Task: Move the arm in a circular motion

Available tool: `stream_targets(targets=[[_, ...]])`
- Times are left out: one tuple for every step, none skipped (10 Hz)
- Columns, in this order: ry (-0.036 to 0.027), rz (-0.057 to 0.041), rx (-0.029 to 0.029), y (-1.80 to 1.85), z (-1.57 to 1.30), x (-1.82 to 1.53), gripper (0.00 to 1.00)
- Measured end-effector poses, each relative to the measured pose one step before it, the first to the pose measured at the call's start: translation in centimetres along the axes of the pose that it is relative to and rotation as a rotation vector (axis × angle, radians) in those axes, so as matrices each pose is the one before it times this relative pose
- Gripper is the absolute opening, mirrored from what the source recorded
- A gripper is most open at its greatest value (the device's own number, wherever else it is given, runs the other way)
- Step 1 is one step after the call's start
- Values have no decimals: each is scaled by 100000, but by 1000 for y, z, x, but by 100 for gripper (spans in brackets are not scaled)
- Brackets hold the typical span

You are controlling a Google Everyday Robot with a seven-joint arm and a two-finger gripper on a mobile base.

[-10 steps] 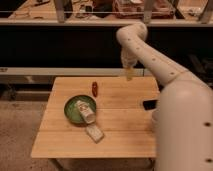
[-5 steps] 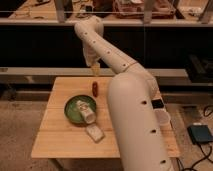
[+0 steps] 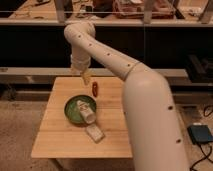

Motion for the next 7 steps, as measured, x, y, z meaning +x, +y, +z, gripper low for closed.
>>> stream_targets(targets=[[656,-2585,921,2659,-107,-874,65],[1677,-1107,206,4482,460,-1021,65],[848,-49,-1187,4192,1018,-844,65],[272,-479,-2034,5892,1837,-1793,65],[-302,-211,-1629,3735,1299,-1300,65],[-39,561,-1159,3583,1136,-1021,65],[-134,1086,-1049,4048,1289,-1217,65]])
